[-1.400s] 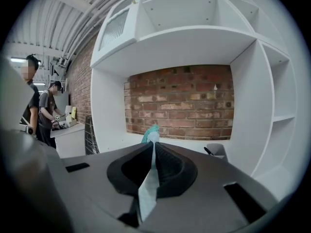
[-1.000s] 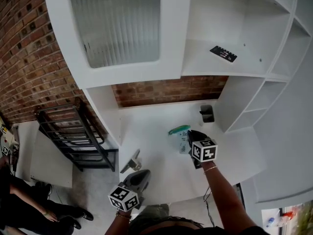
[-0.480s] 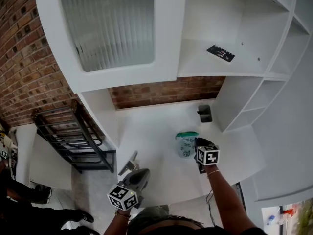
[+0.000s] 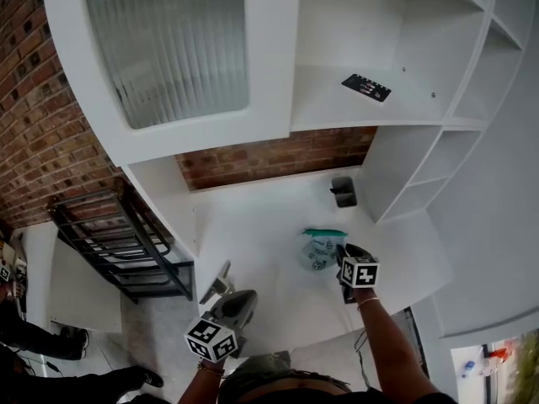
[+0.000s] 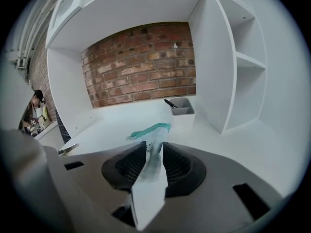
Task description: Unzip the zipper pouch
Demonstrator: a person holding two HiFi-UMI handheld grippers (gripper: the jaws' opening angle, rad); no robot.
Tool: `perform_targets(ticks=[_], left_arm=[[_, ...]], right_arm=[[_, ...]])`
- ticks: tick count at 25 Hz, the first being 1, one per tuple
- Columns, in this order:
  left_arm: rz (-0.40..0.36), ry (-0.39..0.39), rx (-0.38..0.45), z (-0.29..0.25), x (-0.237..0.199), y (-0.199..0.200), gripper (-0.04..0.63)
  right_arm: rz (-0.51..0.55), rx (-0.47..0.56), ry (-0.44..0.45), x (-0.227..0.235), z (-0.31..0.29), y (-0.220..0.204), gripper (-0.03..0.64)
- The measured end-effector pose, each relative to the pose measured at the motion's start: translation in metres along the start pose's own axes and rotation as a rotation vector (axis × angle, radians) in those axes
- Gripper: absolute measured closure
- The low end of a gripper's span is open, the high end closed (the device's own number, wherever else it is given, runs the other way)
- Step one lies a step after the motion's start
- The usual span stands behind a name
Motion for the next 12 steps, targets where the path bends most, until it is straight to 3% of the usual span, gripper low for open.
perform_targets(ticks=[8,12], left_arm=[[-0.007,-0.023,-0.01,-0.009,0.004,0.0,0.591],[-0.016,-0.011,-0.003,-0.014,0.005,0.002,0.591]], right_arm=[[-0.043,0.037,-0.049,0.019,0.031,-0.008,0.502],[-0.048,0.137,-0.053,0.015,0.061,0.004,0.599]])
Point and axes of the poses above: the fingertips, and each gripper's own axes: z backward along the fingers, x to its right, y out of its top, the point moved 3 cm from there along z, backward along the fingers, and after that the axes turned 4 degrees about -y, right-handed, at the moved point
